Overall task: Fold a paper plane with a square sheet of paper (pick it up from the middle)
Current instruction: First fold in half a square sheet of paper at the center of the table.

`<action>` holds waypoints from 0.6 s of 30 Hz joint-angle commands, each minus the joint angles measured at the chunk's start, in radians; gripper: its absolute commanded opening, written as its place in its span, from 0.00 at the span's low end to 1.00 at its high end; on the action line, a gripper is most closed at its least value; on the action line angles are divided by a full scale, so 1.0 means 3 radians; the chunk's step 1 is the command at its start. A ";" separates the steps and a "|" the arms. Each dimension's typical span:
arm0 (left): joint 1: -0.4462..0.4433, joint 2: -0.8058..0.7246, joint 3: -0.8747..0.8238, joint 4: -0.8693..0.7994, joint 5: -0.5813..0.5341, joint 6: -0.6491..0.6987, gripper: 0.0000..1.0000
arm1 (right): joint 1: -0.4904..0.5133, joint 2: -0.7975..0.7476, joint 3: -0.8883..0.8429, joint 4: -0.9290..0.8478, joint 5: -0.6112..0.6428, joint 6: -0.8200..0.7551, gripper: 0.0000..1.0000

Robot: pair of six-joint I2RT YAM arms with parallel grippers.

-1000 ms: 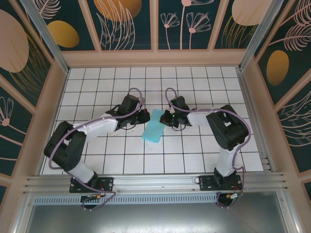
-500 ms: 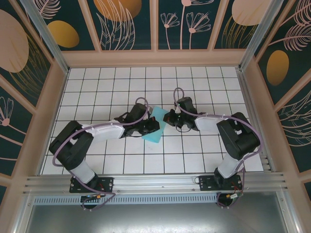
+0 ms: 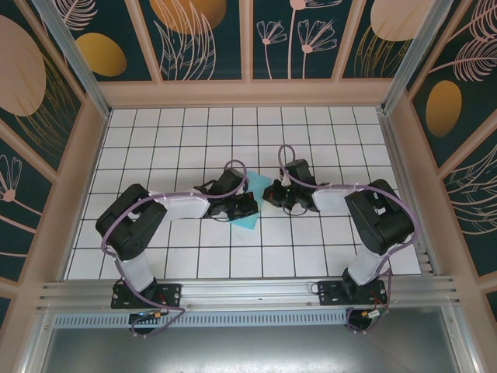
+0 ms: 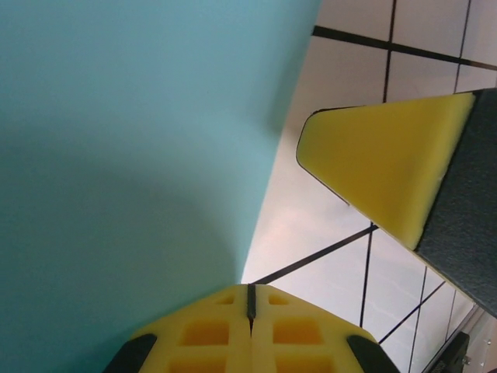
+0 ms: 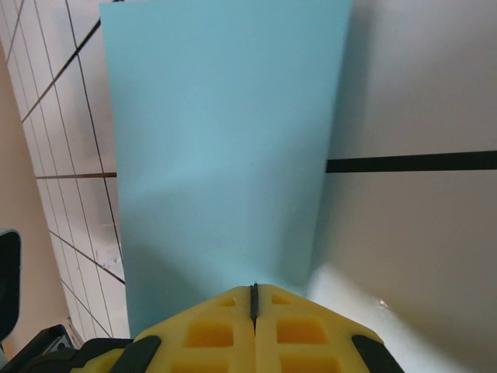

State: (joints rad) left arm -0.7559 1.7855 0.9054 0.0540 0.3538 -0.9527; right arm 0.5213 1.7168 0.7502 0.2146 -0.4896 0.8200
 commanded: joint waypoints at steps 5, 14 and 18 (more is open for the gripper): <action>-0.0027 0.0129 0.0131 -0.0030 -0.0026 0.0059 0.00 | 0.0016 0.0183 0.0071 0.0112 -0.0195 -0.0079 0.00; -0.0027 0.0181 0.0138 0.0082 0.0044 0.0066 0.00 | 0.0016 0.0253 0.0091 0.0084 -0.0154 -0.0060 0.00; -0.0024 0.0226 0.0137 0.0108 0.0049 0.0080 0.01 | 0.0016 0.0254 0.0107 0.0057 -0.0122 -0.0056 0.00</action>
State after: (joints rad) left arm -0.7597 1.8317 0.9298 0.0673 0.3592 -0.9474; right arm 0.5217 1.7798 0.7536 0.2195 -0.5251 0.8177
